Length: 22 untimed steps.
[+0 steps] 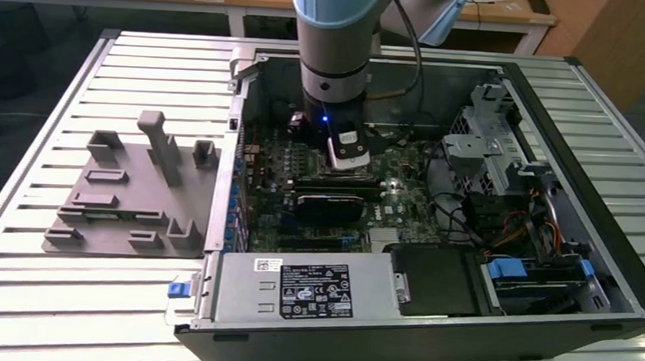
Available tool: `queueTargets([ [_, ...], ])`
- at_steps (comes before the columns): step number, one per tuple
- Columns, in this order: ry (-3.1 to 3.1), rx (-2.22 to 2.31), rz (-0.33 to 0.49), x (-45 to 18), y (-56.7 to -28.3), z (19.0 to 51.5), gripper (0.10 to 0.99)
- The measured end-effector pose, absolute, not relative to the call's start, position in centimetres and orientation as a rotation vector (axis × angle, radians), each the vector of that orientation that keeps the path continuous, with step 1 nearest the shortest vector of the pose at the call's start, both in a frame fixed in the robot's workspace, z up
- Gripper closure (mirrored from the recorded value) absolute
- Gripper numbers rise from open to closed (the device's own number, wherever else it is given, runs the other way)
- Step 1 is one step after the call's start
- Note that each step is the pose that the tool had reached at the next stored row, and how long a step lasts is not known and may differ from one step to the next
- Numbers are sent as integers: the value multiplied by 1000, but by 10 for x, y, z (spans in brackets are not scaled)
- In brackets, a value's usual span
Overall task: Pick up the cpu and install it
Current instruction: 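Install the second cpu locking lever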
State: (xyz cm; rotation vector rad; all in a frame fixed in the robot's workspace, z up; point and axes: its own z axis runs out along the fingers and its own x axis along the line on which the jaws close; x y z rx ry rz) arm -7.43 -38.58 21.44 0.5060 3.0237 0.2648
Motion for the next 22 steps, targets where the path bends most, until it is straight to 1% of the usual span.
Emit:
queueTargets([
  [6, 3022, 508, 224, -65, -381, 213, 980],
  [12, 3021, 508, 211, -57, -367, 211, 980],
  [17, 3019, 507, 170, -57, -361, 210, 980],
  [22, 3019, 508, 164, -57, -357, 210, 980],
])
